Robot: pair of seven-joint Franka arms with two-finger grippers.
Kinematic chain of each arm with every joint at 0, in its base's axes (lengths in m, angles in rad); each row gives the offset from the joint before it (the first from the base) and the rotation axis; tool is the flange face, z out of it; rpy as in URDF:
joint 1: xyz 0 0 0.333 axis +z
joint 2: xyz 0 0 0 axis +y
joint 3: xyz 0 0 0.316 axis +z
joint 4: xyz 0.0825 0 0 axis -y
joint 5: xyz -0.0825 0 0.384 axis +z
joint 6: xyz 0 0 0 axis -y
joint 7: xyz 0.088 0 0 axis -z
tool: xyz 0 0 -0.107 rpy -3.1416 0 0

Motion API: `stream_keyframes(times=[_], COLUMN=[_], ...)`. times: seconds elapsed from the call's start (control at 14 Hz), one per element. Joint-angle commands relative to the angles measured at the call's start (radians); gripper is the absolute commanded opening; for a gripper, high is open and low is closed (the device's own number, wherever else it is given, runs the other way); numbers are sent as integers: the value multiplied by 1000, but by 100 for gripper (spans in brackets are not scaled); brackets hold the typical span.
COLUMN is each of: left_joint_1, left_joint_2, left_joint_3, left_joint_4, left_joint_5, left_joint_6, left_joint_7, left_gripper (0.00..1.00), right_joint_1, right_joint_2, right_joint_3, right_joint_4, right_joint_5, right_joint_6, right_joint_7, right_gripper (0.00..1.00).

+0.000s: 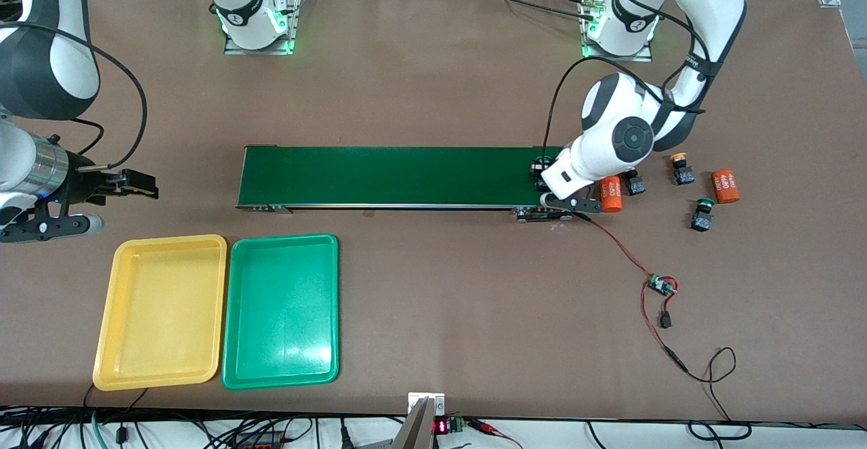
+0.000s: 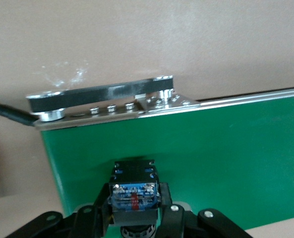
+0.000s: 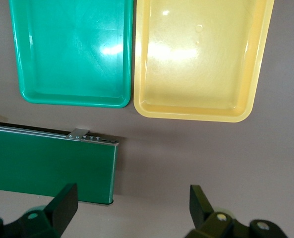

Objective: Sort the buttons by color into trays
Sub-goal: 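Carry the button with the left gripper onto the green belt, then release the button on the belt and grasp another green-capped button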

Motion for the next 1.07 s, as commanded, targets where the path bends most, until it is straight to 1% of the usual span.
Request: stream_keyframes(times=[0.0, 0.14, 0.21, 0.29, 0.36, 0.5, 0.57, 0.79, 1.0], left_joint_1=[-7, 6, 28, 82, 157, 312, 359, 465, 559], left_joint_2=[-18, -62, -93, -113, -118, -110, -105, -86, -56], left_joint_3=[6, 14, 19, 28, 40, 40, 42, 45, 46], left_joint_4=[1, 1, -2, -23, -29, -30, -30, -26, -20], left_joint_5=[-9, -9, -7, -7, -7, 13, 33, 128, 302], left_joint_6=[13, 12, 10, 10, 10, 10, 9, 10, 12], left_joint_7=[-3, -3, -6, -7, -6, 9, 34, 52, 61], left_gripper=[100, 100, 100, 100, 100, 100, 100, 100, 100], right_joint_1=[-9, -10, -10, -13, -13, -15, -15, -26, -43], right_joint_2=[-6, -6, -6, -6, -6, -6, -6, -6, -12], right_joint_3=[5, 5, 5, 5, 5, 5, 5, 5, 6], right_joint_4=[-3, -3, -3, -3, -3, -5, -8, -11, -31], right_joint_5=[9, 9, 9, 10, 10, 10, 10, 10, 13], right_joint_6=[-8, -8, -8, -8, -8, -10, -10, -19, -33], right_joint_7=[-3, -3, -3, -2, -2, -3, -3, -3, -5], right_gripper=[100, 100, 100, 100, 100, 100, 100, 100, 100])
